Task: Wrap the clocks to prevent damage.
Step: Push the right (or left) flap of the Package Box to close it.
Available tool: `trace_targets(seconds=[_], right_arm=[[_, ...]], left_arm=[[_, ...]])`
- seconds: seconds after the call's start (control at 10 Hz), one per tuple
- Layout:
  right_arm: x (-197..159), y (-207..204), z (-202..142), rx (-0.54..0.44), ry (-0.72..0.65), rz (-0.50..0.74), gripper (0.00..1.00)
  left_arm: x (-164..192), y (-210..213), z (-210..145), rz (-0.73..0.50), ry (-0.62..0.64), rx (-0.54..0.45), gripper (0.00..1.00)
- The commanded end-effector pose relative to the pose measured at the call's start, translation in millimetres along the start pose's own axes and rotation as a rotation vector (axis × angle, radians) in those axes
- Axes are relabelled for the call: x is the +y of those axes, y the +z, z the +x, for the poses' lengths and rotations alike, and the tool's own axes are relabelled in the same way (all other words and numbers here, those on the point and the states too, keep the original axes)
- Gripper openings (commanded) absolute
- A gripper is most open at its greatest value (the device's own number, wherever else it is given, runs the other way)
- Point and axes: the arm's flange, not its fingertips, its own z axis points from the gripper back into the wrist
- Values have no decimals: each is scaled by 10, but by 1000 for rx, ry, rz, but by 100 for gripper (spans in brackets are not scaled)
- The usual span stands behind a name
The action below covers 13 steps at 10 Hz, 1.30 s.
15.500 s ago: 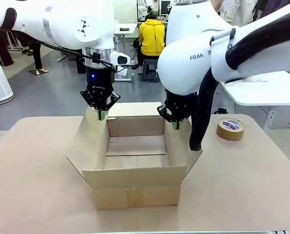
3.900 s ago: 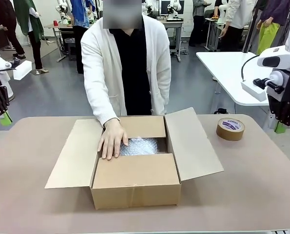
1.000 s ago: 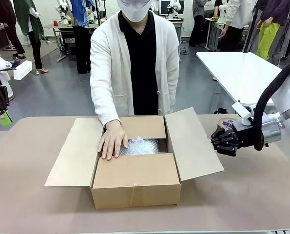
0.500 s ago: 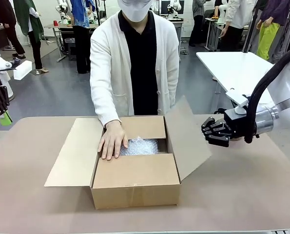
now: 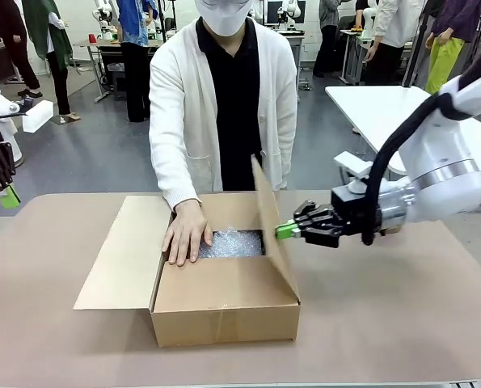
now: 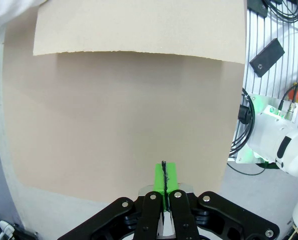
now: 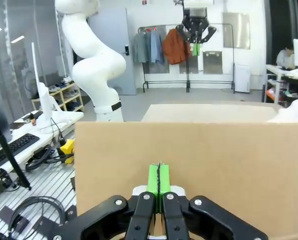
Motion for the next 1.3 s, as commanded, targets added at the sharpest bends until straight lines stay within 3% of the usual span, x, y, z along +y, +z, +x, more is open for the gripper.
trace_targets(seconds=[0.0,0.7,1.1,1.2], right_arm=[[-173,-198,0,28,-12,-11,1],[-326,-197,-660,221,-38,-50,1],[-320,-209,-653,232,-25,-35,1],[-275,-188,-379,126,-32,-30,1]], left_arm=[[4,17,-17,-8,-6,-8,0],[4,17,-17,-8,-6,-8,0],[4,17,-17,-8,-6,-8,0],[4,17,-17,-8,-6,-8,0]])
